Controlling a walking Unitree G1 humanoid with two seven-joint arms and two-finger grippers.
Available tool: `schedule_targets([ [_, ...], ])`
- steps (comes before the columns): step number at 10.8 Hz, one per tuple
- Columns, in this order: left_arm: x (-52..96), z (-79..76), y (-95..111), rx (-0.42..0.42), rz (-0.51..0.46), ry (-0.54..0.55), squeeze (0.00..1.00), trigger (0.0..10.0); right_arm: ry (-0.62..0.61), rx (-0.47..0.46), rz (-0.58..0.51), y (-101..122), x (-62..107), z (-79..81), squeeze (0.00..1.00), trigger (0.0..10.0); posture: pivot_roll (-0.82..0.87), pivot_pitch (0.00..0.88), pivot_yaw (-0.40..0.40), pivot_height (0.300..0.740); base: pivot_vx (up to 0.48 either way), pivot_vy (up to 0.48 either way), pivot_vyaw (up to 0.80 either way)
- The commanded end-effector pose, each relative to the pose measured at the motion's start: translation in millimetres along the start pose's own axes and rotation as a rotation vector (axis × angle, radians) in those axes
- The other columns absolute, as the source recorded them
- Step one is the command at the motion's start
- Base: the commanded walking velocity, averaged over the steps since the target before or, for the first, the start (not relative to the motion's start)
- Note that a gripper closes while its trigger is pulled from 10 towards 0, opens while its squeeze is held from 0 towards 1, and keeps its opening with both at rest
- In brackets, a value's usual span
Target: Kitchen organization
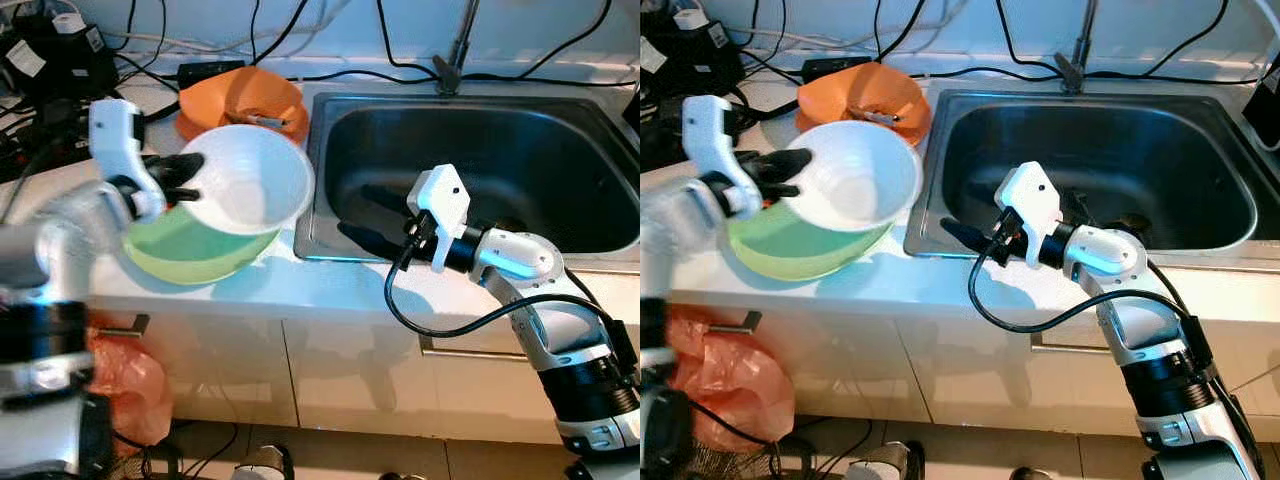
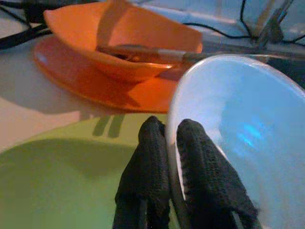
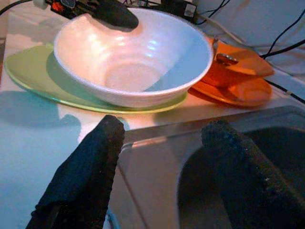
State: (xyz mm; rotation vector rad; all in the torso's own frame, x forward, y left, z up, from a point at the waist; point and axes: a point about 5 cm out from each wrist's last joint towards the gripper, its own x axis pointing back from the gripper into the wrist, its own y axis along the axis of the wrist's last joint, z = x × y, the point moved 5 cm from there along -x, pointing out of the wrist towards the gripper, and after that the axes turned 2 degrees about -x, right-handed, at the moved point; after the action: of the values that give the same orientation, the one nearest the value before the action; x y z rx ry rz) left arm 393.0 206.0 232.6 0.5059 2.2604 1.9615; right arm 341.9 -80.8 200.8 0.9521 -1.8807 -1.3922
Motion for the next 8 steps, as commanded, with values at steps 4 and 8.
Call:
schedule_targets([
  [4, 1.8, -37.6, 36.5, -0.074, -0.268, -0.085, 0.00, 0.0, -0.174, -0.112, -0.140, 20.4, 0.8, -28.3, 0.00, 10.0, 0.16, 0.063, 0.062, 0.740, 0.000, 0.000, 0.00],
  [8, -3.5, -49.0, 41.9, -0.122, -0.363, -0.099, 0.00, 0.0, -0.301, -0.328, -0.236, 33.3, -8.4, -41.7, 0.00, 10.0, 0.15, 0.063, 0.075, 0.740, 0.000, 0.000, 0.00],
])
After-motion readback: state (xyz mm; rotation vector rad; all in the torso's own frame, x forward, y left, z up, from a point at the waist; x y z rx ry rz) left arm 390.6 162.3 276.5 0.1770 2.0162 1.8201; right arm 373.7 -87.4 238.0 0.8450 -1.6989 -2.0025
